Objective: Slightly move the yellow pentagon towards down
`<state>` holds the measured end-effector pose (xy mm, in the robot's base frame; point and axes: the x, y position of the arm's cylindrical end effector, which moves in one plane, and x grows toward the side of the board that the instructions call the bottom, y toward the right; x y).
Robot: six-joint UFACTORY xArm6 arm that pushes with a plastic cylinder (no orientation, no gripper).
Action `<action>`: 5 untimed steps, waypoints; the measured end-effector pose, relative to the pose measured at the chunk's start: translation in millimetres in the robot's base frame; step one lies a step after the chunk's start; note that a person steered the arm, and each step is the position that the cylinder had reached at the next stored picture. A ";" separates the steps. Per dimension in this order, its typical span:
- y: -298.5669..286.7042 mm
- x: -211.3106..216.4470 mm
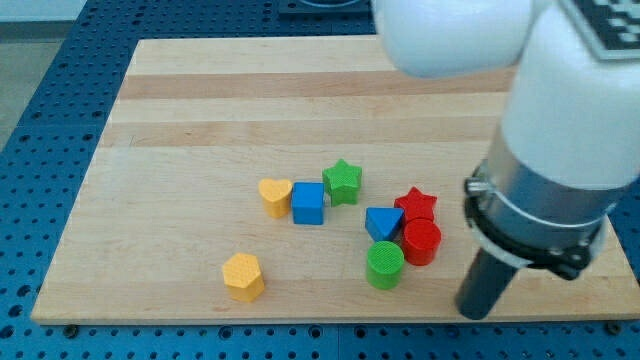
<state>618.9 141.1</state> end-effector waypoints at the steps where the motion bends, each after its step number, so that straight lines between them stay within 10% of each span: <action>1: 0.8 0.1; 5: -100.4 -16.3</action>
